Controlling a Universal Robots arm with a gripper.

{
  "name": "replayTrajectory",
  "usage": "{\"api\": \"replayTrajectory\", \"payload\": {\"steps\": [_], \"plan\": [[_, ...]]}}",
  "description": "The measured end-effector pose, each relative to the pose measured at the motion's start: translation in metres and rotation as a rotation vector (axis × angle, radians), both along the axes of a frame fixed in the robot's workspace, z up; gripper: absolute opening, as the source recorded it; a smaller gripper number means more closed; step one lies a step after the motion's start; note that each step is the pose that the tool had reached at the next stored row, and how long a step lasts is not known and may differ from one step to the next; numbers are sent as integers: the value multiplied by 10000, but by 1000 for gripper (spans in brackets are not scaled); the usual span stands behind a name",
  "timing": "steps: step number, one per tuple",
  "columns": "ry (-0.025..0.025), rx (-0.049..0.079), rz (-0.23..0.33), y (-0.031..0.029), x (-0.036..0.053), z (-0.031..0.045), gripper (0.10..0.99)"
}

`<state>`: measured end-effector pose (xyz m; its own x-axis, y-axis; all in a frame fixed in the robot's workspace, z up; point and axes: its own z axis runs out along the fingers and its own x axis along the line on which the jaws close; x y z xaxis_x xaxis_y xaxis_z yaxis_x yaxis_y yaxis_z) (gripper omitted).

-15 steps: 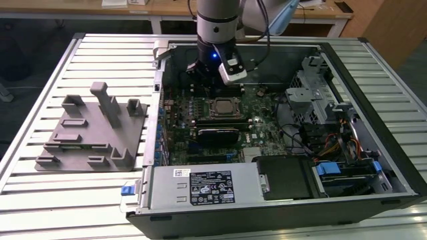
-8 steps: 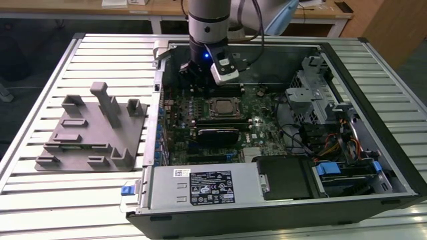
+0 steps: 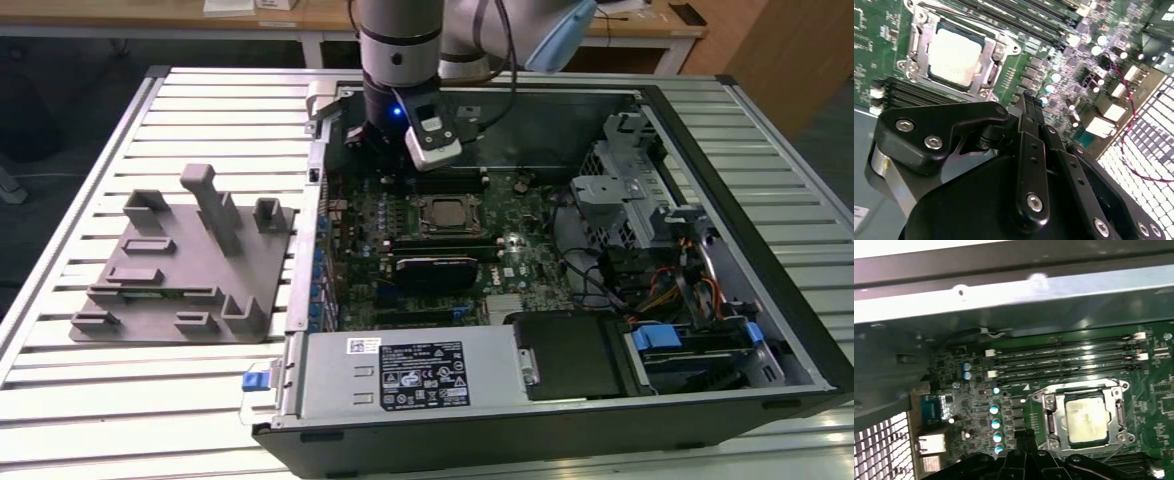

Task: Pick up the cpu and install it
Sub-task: 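Install the first cpu locking lever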

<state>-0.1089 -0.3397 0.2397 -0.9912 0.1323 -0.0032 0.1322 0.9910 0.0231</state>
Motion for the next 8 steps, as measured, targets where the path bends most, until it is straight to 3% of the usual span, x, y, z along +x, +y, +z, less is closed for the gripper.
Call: {"api": "replayTrajectory", "payload": {"steps": [8], "plan": [[1,38,-1,0,-109,-3,106]]}}
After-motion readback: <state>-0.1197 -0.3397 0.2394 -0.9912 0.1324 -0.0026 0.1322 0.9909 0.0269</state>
